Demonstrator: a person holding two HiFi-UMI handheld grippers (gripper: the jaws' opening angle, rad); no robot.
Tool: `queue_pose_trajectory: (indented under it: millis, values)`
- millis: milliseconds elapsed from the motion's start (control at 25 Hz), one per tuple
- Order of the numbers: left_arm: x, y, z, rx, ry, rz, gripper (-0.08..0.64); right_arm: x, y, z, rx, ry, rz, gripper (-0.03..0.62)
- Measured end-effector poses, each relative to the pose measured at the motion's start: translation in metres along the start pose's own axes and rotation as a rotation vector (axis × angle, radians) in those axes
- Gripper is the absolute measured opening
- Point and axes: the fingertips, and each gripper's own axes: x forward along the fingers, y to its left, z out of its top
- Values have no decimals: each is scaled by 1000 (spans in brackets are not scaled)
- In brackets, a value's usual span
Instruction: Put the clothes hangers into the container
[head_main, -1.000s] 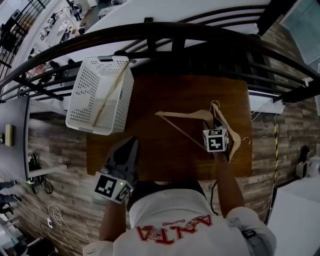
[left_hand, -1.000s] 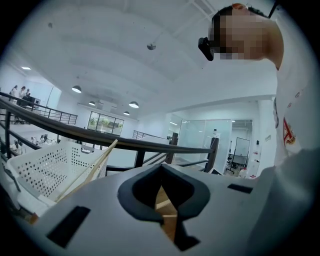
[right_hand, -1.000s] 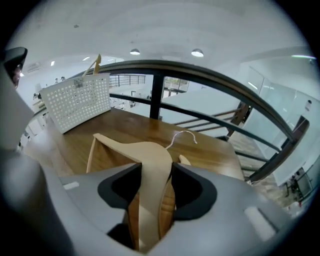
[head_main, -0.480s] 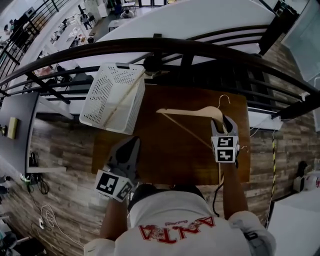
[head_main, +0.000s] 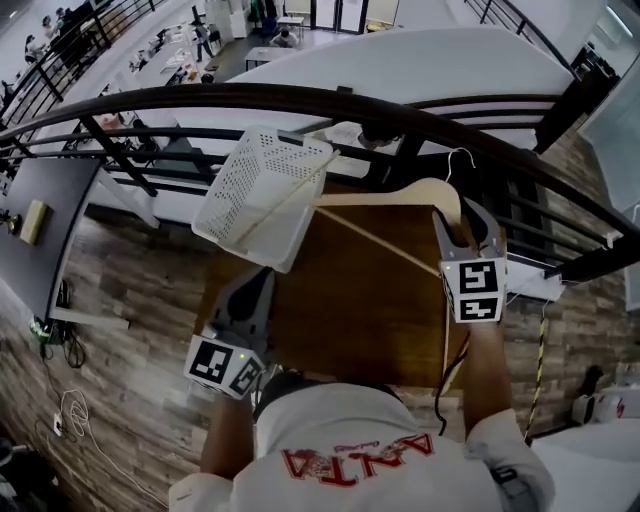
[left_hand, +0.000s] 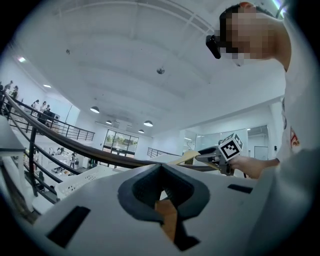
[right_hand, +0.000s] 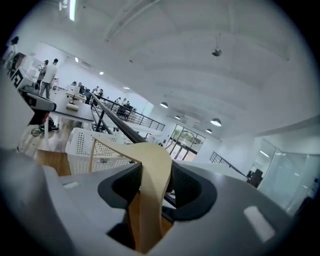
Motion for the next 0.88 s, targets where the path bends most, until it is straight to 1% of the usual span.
queue_pose_trajectory:
  millis: [240, 400, 480, 640, 880]
  values:
    - [-22, 37, 9, -16, -25, 48, 9, 42, 47, 75, -175, -71, 84, 184]
    - [-37, 66, 13, -27, -34, 80, 9, 81, 92, 108, -323, -87, 154, 184]
    - [-43, 80, 12, -32, -34, 92, 9, 101, 117, 115, -403, -79, 190, 184]
    - [-52, 106, 4, -46, -24, 111, 9, 140, 164, 118, -547, -52, 271, 184]
    - [-64, 149, -3, -81, -21, 146, 9, 185, 235, 114, -696, 8, 391, 184]
